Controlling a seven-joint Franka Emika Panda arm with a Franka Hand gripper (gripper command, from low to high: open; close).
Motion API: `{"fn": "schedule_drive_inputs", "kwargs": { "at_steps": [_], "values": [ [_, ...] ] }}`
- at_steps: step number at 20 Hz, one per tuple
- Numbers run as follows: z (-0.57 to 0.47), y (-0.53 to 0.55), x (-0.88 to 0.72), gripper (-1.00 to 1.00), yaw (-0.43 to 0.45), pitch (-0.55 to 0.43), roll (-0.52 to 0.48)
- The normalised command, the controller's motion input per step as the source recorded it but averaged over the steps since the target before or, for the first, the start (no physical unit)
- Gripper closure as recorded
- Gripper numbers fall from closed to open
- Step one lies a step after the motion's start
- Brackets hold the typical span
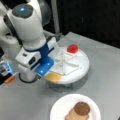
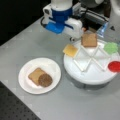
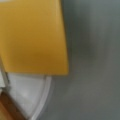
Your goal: Ingredient selection for cheeseburger or sandwich
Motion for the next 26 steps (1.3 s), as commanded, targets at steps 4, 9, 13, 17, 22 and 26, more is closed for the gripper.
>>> {"fn": "schedule_drive_inputs", "kwargs": {
  "at_steps": [4, 9, 13, 17, 22, 26],
  "values": [
    [-0.05, -0.13, 0.24, -1.00, -0.050, 0.083, 0.410],
    [0.02, -0.12, 0.25, -1.00, -0.004, 0.075, 0.490],
    [-0.01, -0.15, 0.24, -1.00, 0.047, 0.063, 0.477],
    [-0.02, -0.16, 0.22, -1.00, 0.067, 0.083, 0.398],
    [0.00, -0.17, 0.21, -1.00, 0.067, 0.070, 0.408],
    [-0.08, -0.20, 0.21, -1.00, 0.093, 0.020, 0.531]
  ]
}}
